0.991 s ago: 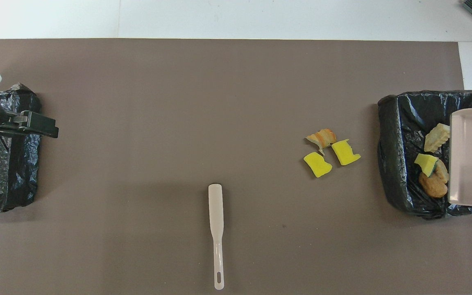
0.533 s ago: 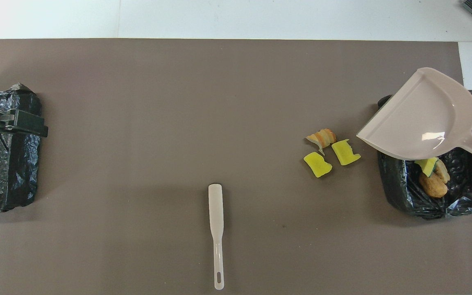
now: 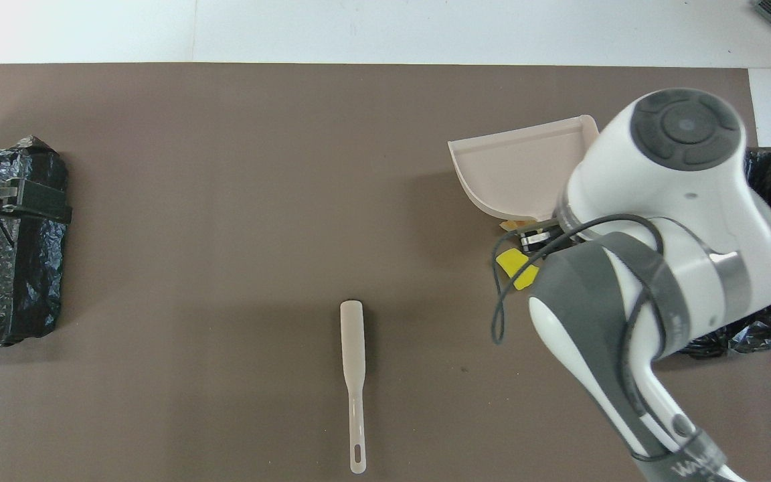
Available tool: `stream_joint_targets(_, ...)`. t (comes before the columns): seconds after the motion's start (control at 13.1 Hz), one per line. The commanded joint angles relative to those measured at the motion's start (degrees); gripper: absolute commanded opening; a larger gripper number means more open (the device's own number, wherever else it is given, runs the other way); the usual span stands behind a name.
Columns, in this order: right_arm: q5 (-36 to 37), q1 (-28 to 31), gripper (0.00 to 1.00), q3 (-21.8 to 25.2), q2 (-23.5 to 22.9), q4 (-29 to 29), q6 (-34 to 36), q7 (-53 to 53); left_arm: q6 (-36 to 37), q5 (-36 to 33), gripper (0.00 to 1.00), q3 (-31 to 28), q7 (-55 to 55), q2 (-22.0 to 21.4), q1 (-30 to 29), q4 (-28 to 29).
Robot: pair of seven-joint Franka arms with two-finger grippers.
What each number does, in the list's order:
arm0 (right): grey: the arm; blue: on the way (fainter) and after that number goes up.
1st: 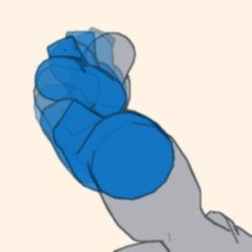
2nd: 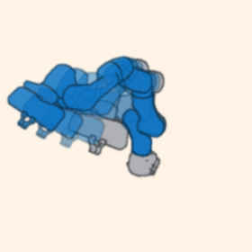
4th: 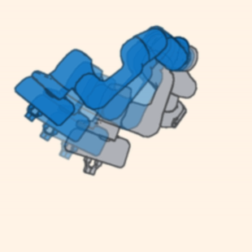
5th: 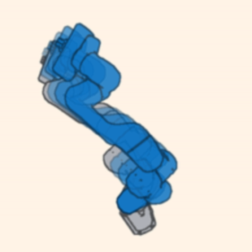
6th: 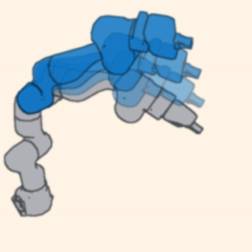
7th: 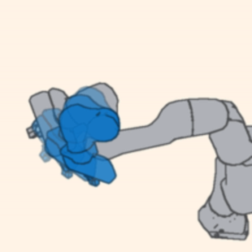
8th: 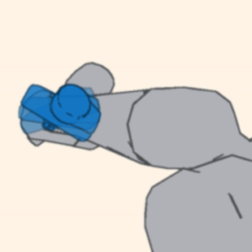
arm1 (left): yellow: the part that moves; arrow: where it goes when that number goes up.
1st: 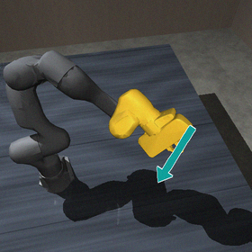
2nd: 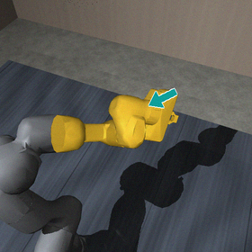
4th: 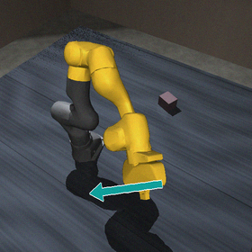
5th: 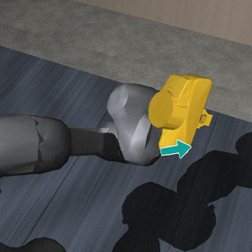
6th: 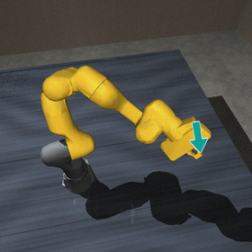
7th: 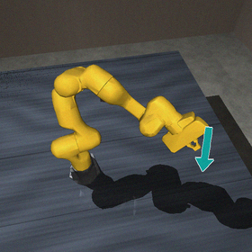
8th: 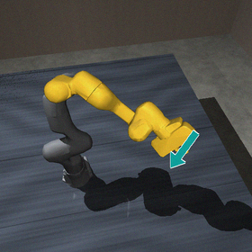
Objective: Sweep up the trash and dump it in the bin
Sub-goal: 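Bring the empty dustpan back and set it down with the right gripper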
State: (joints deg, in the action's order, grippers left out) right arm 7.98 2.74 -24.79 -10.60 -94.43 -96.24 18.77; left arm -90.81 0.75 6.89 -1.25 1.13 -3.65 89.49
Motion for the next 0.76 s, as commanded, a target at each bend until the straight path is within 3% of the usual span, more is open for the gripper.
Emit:
stream_joint_targets(0.0, -4.53, -2.82, 0.0, -0.17, -9.5, 11.0, -2.27, 11.09, 0.81, -1.72, 1.0, 0.67, -3.04, -0.43, -0.75, -0.9)
stream_joint_targets(0.23, -2.28, -12.29, 0.0, 0.71, -18.9, 21.63, -2.81, 15.32, 0.9, -1.28, 1.0, 0.67, -2.79, -0.43, -0.75, -0.9)
stream_joint_targets(0.46, -0.61, -17.31, 0.0, 1.84, -24.89, 25.16, -9.03, 17.62, 1.42, -1.1, 1.0, 0.67, -2.61, -0.78, 0.12, -0.99)
stream_joint_targets(0.53, 1.06, -20.29, 0.0, 3.68, -27.52, 27.52, -9.49, 17.62, 1.43, -1.19, 1.0, 0.06, -2.53, -0.87, 1.35, -0.99)
stream_joint_targets(0.69, 1.16, -25.39, 0.0, 9.12, -30.79, 30.44, -9.67, 17.62, 1.78, -1.1, 1.0, -6.75, -2.44, -0.87, 8.61, -0.99)
